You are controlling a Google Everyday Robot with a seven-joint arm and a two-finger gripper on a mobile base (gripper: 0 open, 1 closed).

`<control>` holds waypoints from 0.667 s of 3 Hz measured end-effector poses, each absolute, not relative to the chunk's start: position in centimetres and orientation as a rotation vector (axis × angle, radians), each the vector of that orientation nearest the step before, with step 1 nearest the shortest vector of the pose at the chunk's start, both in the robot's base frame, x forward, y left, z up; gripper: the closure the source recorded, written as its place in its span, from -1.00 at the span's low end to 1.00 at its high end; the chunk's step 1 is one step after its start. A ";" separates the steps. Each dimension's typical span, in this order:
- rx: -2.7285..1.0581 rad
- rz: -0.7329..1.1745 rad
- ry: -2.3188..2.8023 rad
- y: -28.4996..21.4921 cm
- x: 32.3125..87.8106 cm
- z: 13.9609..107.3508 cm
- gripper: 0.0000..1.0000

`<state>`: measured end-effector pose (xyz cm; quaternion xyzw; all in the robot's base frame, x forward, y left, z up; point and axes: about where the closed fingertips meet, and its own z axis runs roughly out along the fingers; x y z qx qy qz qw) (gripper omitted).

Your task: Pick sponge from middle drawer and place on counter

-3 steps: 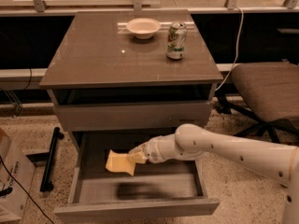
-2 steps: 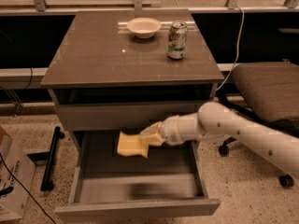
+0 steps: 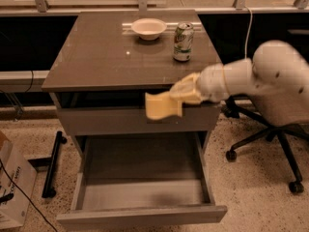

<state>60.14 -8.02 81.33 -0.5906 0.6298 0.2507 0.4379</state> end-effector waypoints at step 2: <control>-1.600 0.298 1.392 -10.3 65.6 95.4 1.00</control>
Offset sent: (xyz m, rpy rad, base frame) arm 0.1046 -0.0417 0.2408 -0.2214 -0.4878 -0.0297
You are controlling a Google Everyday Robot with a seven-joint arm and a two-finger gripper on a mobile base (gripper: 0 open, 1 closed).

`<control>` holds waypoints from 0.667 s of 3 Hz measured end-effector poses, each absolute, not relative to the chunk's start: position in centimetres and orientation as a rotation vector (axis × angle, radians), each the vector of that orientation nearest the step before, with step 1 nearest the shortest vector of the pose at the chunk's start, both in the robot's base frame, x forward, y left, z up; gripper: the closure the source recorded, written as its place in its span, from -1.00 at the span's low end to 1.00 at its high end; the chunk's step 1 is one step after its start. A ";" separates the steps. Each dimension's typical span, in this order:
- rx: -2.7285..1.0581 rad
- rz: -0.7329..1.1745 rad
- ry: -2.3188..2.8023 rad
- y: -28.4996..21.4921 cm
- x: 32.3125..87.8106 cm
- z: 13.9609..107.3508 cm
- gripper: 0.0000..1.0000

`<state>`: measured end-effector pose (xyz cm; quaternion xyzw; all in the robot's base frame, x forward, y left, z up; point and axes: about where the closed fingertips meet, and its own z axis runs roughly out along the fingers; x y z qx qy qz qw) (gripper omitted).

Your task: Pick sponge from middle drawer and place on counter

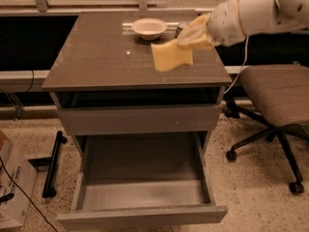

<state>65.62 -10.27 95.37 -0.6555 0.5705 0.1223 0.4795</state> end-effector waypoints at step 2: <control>-1.559 0.247 1.350 -11.0 66.6 98.9 1.00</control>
Offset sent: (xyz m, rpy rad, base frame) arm 0.0102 -0.0073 0.0360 0.0236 -0.0674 -0.0224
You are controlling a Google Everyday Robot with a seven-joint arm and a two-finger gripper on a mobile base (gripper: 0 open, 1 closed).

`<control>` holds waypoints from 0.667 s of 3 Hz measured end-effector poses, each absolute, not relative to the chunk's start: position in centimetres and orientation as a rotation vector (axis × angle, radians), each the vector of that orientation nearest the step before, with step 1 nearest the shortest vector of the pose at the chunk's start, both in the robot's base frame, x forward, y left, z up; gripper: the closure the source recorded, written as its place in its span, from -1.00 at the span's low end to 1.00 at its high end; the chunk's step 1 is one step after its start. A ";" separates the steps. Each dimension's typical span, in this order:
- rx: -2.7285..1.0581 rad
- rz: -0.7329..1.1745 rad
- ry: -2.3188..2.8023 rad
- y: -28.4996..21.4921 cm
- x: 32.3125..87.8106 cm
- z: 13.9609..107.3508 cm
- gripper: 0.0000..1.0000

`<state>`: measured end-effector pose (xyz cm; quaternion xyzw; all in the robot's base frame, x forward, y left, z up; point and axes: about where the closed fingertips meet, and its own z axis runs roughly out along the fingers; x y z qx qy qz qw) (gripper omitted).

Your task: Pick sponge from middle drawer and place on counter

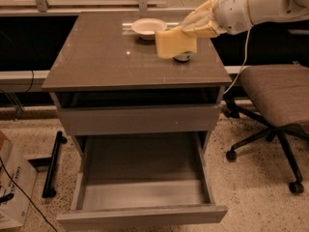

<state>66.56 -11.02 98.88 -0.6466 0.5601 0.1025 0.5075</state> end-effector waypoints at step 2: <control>-1.466 0.247 1.268 -5.6 72.0 95.8 1.00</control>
Offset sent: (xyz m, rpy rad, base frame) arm 0.0911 0.0933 -0.0360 0.1451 -0.1331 0.0265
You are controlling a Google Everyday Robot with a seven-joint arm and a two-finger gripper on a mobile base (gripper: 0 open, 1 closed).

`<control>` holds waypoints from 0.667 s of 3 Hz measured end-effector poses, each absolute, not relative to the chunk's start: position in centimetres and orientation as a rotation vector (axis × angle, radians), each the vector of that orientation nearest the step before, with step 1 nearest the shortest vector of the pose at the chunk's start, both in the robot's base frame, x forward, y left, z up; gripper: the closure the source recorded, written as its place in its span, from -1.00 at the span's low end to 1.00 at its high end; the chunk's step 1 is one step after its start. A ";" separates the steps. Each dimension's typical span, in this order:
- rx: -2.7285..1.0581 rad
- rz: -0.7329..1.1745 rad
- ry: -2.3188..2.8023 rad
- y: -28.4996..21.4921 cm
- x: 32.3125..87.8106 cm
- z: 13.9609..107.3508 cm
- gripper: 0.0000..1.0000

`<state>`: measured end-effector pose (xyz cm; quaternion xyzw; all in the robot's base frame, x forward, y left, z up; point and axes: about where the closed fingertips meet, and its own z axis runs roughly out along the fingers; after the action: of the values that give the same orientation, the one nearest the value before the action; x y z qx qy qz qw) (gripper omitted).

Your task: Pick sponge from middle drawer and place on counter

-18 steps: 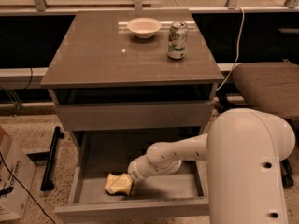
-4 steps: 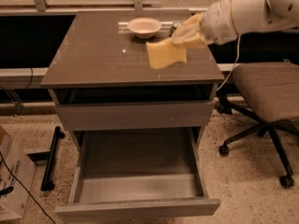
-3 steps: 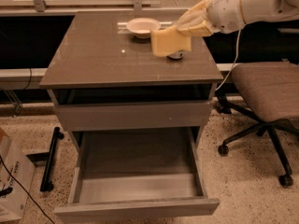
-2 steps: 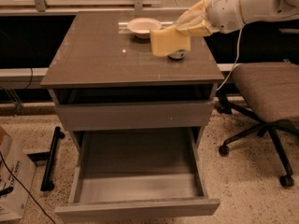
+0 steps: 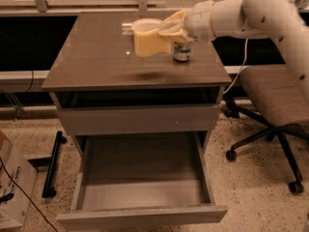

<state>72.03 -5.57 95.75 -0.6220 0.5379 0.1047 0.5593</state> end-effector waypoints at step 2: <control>-1.466 0.377 1.240 2.8 76.6 91.2 0.47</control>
Offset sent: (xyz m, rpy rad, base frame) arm 0.0651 0.1191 -0.0627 0.0958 0.0909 0.1005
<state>76.62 2.82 91.17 -0.6216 0.5259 0.1598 0.5582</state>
